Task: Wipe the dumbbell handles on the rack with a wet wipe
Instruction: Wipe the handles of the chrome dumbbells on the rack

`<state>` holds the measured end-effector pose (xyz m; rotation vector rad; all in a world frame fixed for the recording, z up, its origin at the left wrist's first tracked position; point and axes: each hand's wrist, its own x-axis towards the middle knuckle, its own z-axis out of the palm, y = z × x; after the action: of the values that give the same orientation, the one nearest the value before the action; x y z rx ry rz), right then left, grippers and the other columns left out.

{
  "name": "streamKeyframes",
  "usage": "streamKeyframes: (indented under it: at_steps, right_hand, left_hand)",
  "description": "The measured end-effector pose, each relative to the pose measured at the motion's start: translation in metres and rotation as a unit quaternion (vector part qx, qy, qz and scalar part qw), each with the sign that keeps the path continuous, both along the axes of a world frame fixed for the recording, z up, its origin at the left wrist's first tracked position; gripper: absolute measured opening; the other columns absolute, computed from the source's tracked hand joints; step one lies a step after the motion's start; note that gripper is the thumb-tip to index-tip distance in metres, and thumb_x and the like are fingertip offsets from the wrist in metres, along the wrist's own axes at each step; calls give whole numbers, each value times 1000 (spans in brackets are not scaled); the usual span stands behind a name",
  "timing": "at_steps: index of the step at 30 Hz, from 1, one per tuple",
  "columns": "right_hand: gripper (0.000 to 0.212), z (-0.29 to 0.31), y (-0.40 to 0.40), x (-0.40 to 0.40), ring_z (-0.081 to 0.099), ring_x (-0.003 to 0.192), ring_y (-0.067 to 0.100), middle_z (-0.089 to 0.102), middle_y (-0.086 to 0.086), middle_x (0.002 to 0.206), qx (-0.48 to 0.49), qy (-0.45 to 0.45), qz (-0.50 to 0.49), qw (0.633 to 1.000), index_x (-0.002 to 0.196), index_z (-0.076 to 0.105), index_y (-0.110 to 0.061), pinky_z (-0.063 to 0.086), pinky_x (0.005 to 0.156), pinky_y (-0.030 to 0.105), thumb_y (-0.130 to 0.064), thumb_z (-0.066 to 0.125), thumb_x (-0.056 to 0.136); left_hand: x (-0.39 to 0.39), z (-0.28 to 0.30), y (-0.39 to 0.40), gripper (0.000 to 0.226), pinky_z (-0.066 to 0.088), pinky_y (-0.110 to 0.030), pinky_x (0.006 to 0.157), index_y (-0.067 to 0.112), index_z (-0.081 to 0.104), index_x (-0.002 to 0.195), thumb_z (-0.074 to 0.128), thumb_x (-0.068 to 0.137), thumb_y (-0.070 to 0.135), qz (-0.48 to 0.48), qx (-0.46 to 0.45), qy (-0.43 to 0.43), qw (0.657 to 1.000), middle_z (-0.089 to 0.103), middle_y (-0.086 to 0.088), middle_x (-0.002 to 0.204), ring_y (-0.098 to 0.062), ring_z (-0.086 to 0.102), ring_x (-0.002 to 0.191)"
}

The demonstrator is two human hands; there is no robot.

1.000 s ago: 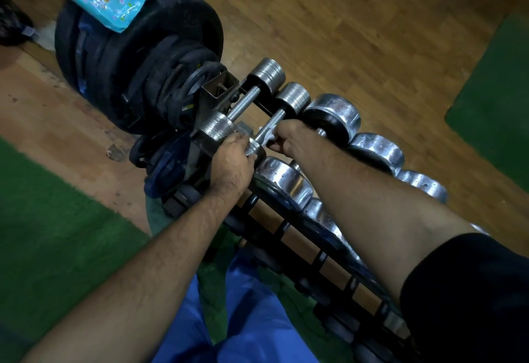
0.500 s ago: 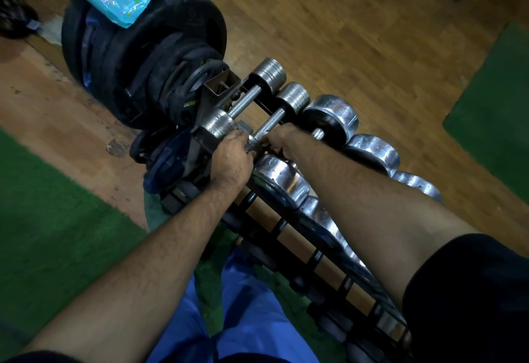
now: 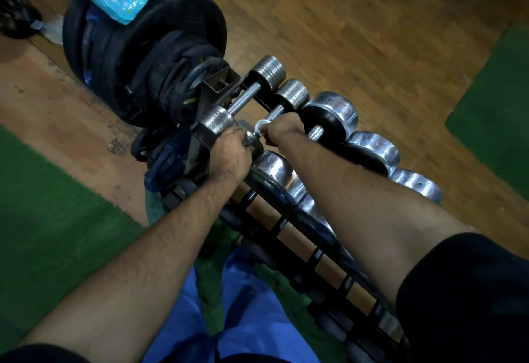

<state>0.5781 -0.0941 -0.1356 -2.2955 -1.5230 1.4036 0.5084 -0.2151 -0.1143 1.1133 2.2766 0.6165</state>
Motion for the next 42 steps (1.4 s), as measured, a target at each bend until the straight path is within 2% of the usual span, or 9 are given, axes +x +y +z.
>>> streamKeyframes:
  at_steps: [5, 10, 13, 19, 22, 25, 30, 35, 42]
  right_hand:
    - [25, 7, 21, 18, 69, 96, 26, 73, 8, 103, 91, 3, -30, 995, 103, 73, -17, 57, 85, 34, -30, 76, 81]
    - [10, 10, 1, 15, 66, 87, 24, 72, 7, 94, 197, -53, 160, 966, 91, 73, -17, 51, 69, 28, -21, 65, 89]
    - [14, 5, 5, 23, 63, 95, 23, 69, 6, 102, 250, -90, 331, 905, 100, 75, -14, 48, 73, 29, -16, 65, 90]
    - [28, -7, 14, 26, 57, 101, 24, 68, 3, 106, 375, -100, 470, 793, 102, 73, -11, 50, 88, 36, 3, 58, 84]
    - [30, -12, 5, 26, 58, 106, 21, 70, 1, 113, 372, -91, 600, 703, 108, 71, -14, 44, 96, 32, -1, 58, 84]
    - [41, -10, 16, 31, 59, 120, 21, 68, 5, 125, 367, -63, 644, 669, 121, 70, -11, 41, 107, 34, 3, 59, 83]
    - [31, -4, 32, 33, 61, 100, 18, 73, -3, 106, 357, -115, 601, 706, 106, 73, -19, 50, 89, 35, -1, 57, 86]
    - [37, -8, 17, 29, 62, 115, 22, 70, 4, 119, 357, -68, 677, 640, 116, 71, -13, 45, 104, 38, 1, 56, 85]
    - [26, -5, 23, 26, 63, 92, 21, 71, 0, 90, 358, -146, 599, 702, 91, 72, -16, 51, 84, 34, 4, 61, 79]
  left_hand:
    - [2, 0, -1, 47, 40, -29, 108, 8, 58, 133, 69, 88, 15, -14, 3, 16, 1000, 52, -4, 143, -19, 47, 132]
    - [0, 0, 2, 45, 42, -29, 105, 10, 61, 130, 71, 87, 16, -6, 0, 14, 1000, 55, -3, 139, -19, 50, 129]
    - [-4, 1, 3, 45, 41, -28, 104, 9, 61, 130, 72, 86, 16, -2, 0, 1, 1000, 56, -4, 138, -20, 52, 128]
    - [2, 0, 2, 47, 41, -30, 107, 9, 60, 131, 73, 85, 17, -8, -4, 16, 1000, 54, -5, 141, -20, 49, 131]
    - [1, 2, 2, 48, 41, -31, 107, 9, 60, 131, 73, 85, 17, -8, -5, 17, 1000, 55, -6, 140, -20, 49, 131]
    - [0, 2, 2, 49, 43, -33, 107, 10, 60, 131, 74, 85, 18, 2, -7, 6, 1000, 55, -5, 139, -20, 50, 129]
    - [-1, 3, 2, 49, 44, -31, 105, 10, 59, 132, 72, 86, 18, 6, -10, -2, 1000, 53, -2, 141, -19, 50, 129]
    - [-1, 5, 2, 49, 41, -28, 104, 11, 60, 132, 73, 86, 19, 12, -10, -8, 1000, 53, -2, 141, -18, 50, 129]
    - [-1, 7, 2, 49, 41, -27, 102, 11, 59, 132, 74, 86, 19, 18, -12, -15, 1000, 53, -1, 142, -18, 50, 129]
